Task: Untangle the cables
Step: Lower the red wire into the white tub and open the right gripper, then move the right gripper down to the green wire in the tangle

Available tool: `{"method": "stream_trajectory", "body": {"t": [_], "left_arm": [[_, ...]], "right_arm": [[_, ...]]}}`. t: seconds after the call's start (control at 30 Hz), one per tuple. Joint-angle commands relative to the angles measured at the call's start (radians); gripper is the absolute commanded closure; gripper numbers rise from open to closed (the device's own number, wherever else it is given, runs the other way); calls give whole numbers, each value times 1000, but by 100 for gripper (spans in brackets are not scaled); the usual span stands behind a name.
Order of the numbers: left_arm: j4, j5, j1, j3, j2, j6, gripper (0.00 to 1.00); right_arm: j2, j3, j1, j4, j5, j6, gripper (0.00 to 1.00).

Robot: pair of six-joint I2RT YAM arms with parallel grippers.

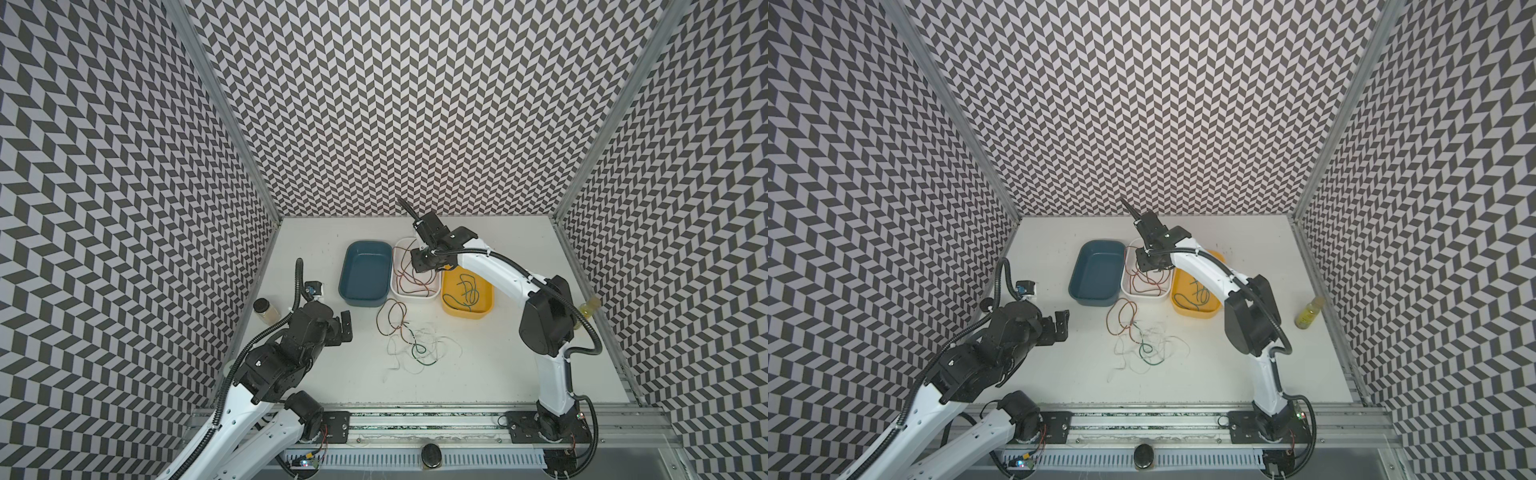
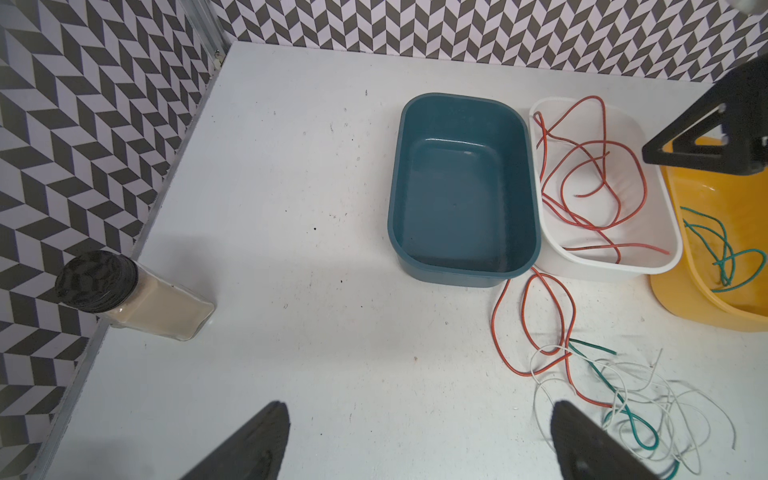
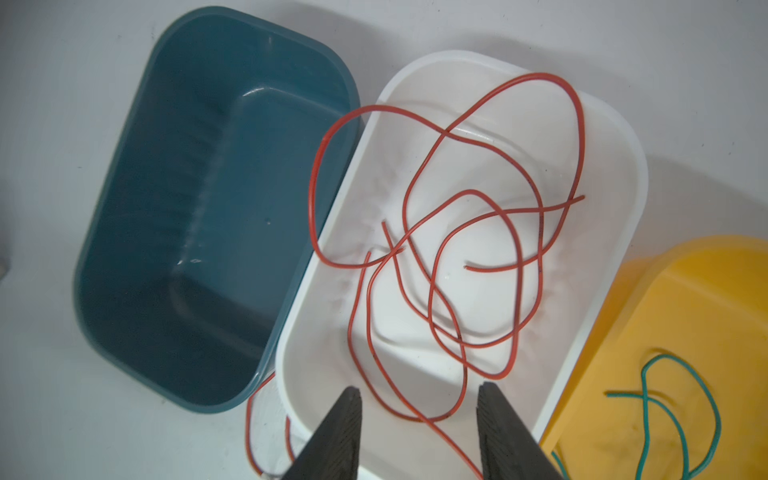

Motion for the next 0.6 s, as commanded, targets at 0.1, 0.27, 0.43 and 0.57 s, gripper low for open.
{"method": "stream_trajectory", "body": {"t": [0.1,0.27,0.43,0.57], "left_arm": [[14,-4,5,-12,-5,8,0],[16,-5,5,-12,-6,8,0],[16,-3,5,-12,-6,8,0],[14,-3,5,-12,-6,7,0]], "right_arm": [[-5,-70,5,-52,-38,50,54],[1,-86,15,-69,-24,6,57],[-93,-139,76,-25,-19,-48,55],[-172,-217,140,9,-29,-70,54]]}}
